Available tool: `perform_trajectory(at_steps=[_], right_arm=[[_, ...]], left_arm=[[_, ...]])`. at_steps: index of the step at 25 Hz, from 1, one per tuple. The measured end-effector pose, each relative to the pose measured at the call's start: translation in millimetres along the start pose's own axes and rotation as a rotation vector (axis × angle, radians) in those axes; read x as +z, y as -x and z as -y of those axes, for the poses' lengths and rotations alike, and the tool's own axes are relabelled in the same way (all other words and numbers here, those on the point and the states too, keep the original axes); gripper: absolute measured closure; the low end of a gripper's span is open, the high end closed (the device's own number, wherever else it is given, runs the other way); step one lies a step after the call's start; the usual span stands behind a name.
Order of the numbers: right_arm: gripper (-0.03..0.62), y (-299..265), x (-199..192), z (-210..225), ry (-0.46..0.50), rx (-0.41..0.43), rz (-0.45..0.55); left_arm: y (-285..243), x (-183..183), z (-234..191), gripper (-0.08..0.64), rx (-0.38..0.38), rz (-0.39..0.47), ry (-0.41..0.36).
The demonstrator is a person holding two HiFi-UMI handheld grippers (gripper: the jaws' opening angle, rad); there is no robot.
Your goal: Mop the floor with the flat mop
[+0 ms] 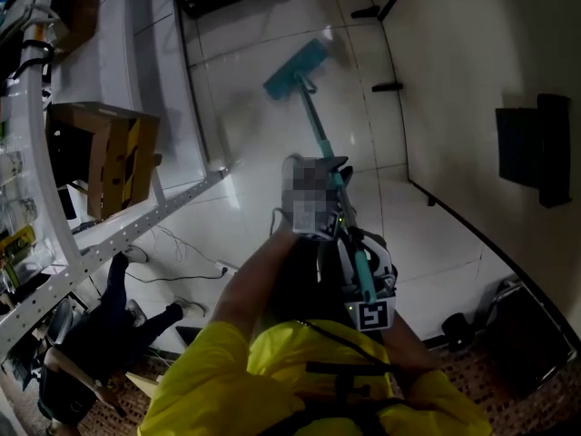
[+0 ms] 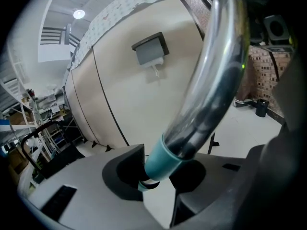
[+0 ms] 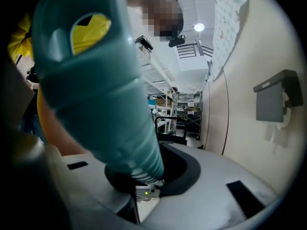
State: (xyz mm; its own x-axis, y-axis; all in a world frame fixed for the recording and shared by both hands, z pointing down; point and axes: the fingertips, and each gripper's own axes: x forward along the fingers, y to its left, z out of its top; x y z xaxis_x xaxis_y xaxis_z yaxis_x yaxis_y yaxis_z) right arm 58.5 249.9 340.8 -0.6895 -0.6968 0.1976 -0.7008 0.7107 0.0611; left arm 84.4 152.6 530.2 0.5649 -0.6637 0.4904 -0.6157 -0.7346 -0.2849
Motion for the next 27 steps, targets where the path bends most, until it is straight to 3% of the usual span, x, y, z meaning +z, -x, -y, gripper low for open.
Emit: perform_trajectory(at_steps=[12, 27], right_arm=[[0.531, -3, -4, 5, -0.061, -0.023, -0.003], [0.531, -12, -6, 12, -0.068, -0.023, -0.011]], left_arm=[[-1, -5, -6, 0.440, 0.004, -0.025, 0.018], [-8, -12, -6, 0.440, -0.027, -0.054, -0.007]])
